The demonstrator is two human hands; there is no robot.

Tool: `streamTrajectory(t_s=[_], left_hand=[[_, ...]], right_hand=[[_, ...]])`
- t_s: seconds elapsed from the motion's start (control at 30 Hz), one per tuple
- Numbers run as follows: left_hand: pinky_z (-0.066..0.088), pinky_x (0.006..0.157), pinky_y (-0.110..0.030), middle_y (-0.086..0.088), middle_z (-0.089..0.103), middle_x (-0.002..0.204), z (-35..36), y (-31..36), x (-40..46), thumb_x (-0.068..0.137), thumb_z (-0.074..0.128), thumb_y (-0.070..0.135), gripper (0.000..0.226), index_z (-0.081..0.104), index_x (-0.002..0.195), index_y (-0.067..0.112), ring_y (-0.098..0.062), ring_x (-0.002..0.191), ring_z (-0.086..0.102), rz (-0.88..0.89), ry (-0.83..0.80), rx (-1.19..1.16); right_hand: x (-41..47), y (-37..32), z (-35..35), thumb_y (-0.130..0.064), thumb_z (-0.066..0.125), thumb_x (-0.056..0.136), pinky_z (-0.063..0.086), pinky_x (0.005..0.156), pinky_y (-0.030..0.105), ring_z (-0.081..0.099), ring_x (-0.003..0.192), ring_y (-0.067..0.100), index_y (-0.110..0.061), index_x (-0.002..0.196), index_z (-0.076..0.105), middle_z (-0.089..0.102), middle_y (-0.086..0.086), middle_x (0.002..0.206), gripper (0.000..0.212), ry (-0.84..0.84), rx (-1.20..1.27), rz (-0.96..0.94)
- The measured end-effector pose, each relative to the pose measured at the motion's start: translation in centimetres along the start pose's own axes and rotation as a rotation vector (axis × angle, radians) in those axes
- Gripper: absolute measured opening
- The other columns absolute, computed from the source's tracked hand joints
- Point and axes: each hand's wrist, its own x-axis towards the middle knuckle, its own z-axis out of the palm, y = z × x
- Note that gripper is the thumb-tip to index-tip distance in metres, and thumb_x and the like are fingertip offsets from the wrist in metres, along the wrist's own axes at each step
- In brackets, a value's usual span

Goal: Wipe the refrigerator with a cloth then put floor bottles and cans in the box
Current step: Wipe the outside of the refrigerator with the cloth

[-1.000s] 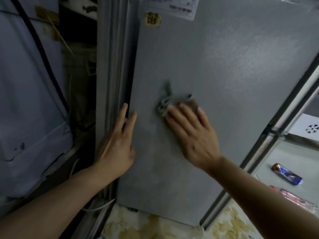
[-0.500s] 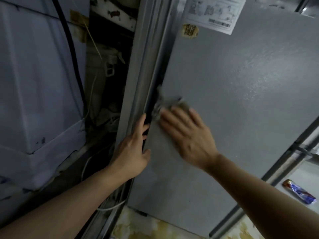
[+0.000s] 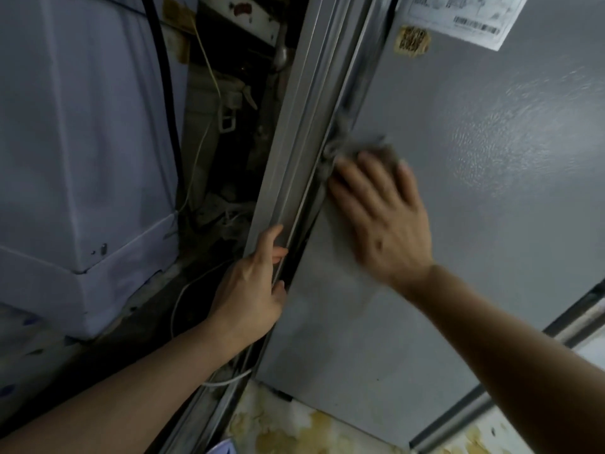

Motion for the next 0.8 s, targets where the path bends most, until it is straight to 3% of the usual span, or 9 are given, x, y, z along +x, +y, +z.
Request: streamTrajectory(t_s=[0.1, 0.2, 0.43, 0.5, 0.57, 0.67, 0.8], left_hand=[[0.047, 0.094, -0.033, 0.004, 0.054, 0.13, 0.3, -0.1, -0.3, 0.081, 0.062, 0.005, 0.079, 0.018, 0.144, 0.024, -0.016, 0.114, 0.055, -0.02, 0.029, 0.004], [0.042, 0.093, -0.025, 0.002, 0.052, 0.128, 0.8, -0.6, -0.6, 0.079, 0.062, 0.002, 0.079, 0.02, 0.144, 0.02, -0.013, 0.114, 0.052, -0.027, 0.056, 0.005], [0.04, 0.094, -0.024, -0.001, 0.048, 0.128, 1.2, -1.7, -1.3, 0.079, 0.061, -0.002, 0.078, 0.022, 0.144, 0.017, -0.013, 0.113, 0.05, -0.005, 0.036, 0.029], [0.038, 0.093, -0.021, -0.001, 0.047, 0.129, 1.4, -1.8, -1.4, 0.079, 0.061, -0.002, 0.079, 0.022, 0.144, 0.018, -0.011, 0.113, 0.05, 0.008, 0.023, 0.047], [0.036, 0.09, -0.017, 0.001, 0.047, 0.13, 1.7, -1.7, -1.6, 0.079, 0.062, -0.002, 0.078, 0.022, 0.144, 0.019, -0.007, 0.112, 0.049, 0.022, 0.013, 0.062], [0.033, 0.087, -0.013, 0.003, 0.046, 0.132, 2.1, -1.2, -1.7, 0.08, 0.061, 0.0, 0.078, 0.023, 0.143, 0.021, -0.001, 0.111, 0.045, 0.043, -0.013, 0.06], [0.038, 0.095, -0.023, 0.001, 0.038, 0.142, 3.1, -0.1, -1.1, 0.082, 0.061, 0.002, 0.078, 0.019, 0.145, 0.022, -0.011, 0.122, 0.045, 0.037, -0.038, 0.006]], right_hand=[[0.9, 0.1, 0.2, -0.022, 0.041, 0.092, 0.01, 0.117, 0.047, 0.021, 0.142, 0.026, -0.016, 0.142, 0.041, 0.033, 0.004, 0.151, 0.05, 0.074, 0.017, 0.062], [-1.0, -1.9, 1.5, -0.022, 0.038, 0.092, 0.011, 0.116, 0.048, 0.023, 0.142, 0.028, -0.014, 0.14, 0.043, 0.036, 0.005, 0.149, 0.049, 0.056, 0.05, -0.019], [-7.9, -8.1, 4.9, -0.021, 0.035, 0.088, 0.003, 0.116, 0.043, 0.026, 0.139, 0.024, -0.013, 0.14, 0.043, 0.039, 0.004, 0.148, 0.053, -0.234, 0.01, -0.256], [-9.4, -9.4, 5.1, -0.024, 0.038, 0.083, -0.001, 0.116, 0.042, 0.026, 0.14, 0.023, -0.015, 0.143, 0.038, 0.032, 0.001, 0.151, 0.06, -0.362, -0.029, -0.348], [-10.3, -9.8, 4.9, -0.027, 0.04, 0.081, -0.005, 0.114, 0.042, 0.014, 0.142, 0.021, -0.017, 0.146, 0.027, 0.019, -0.001, 0.154, 0.067, -0.446, -0.05, -0.422], [-10.2, -7.4, 3.8, -0.027, 0.036, 0.082, -0.002, 0.114, 0.04, 0.012, 0.141, 0.019, -0.017, 0.147, 0.024, 0.017, -0.001, 0.154, 0.067, -0.388, -0.056, -0.411], [-9.6, -1.6, 1.7, -0.022, 0.028, 0.092, 0.007, 0.116, 0.04, 0.018, 0.143, 0.023, -0.014, 0.148, 0.025, 0.023, 0.003, 0.154, 0.056, -0.136, -0.002, -0.118]])
